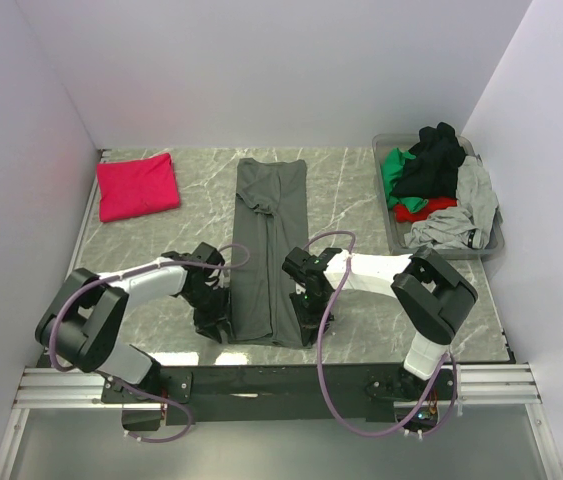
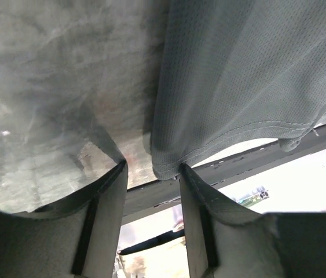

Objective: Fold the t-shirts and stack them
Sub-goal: Fold the tshirt

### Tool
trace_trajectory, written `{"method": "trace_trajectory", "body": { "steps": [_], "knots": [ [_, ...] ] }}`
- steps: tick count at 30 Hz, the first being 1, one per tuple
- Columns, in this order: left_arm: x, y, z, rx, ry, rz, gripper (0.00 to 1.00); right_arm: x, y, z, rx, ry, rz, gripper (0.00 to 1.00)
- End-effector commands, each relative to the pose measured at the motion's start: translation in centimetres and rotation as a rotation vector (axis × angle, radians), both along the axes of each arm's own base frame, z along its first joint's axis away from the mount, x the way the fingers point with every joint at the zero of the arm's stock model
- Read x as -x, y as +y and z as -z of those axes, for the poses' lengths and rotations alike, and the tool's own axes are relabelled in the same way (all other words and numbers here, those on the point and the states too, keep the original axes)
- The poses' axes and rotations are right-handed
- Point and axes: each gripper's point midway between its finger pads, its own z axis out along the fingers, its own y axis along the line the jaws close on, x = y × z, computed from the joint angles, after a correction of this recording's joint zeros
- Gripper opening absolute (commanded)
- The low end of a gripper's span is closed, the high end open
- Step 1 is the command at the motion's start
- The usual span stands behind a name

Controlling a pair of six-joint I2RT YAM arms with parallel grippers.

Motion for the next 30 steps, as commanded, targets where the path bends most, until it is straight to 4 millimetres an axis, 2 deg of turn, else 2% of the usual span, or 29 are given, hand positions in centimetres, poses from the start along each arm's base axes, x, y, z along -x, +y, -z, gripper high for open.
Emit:
{"method": "trace_trajectory", "body": {
  "steps": [1, 12, 17, 19, 24, 27, 30],
  "knots": [
    [-1.4, -0.7, -0.1, 0.012, -0.047, 0.021, 0.46, -0.6, -0.2, 0.8, 0.027, -0.02, 0.0, 0.29],
    [-1.8, -0.9, 0.2, 0.006, -0.048, 0.038, 0.29, -0.7, -0.1, 0.6, 0.029, -0.021, -0.008, 0.28],
    [-1.8, -0.8, 0.2, -0.009, -0.052, 0.037, 0.08, -0.6, 0.1, 0.2, 0.014, -0.019, -0.011, 0.22],
    [-2.0, -0.8, 0.0, -0.01, -0.064, 0.033, 0.03, -0.6, 0.0, 0.0, 0.013, -0.017, -0.014, 0.19],
    [-2.1, -0.9, -0.1, -0.001, -0.071, 0.037, 0.0, -0.7, 0.3, -0.5, -0.001, -0.023, -0.02, 0.12],
    [-2.2, -1.0, -0.4, 0.007, -0.083, 0.035, 0.0, -0.8, 0.4, -0.8, -0.004, -0.026, -0.024, 0.04],
    [-2.6, -1.0, -1.4, 0.012, -0.126, 0.028, 0.0, -0.7, 0.3, -1.4, 0.001, -0.027, -0.021, 0.0]
  ]
}}
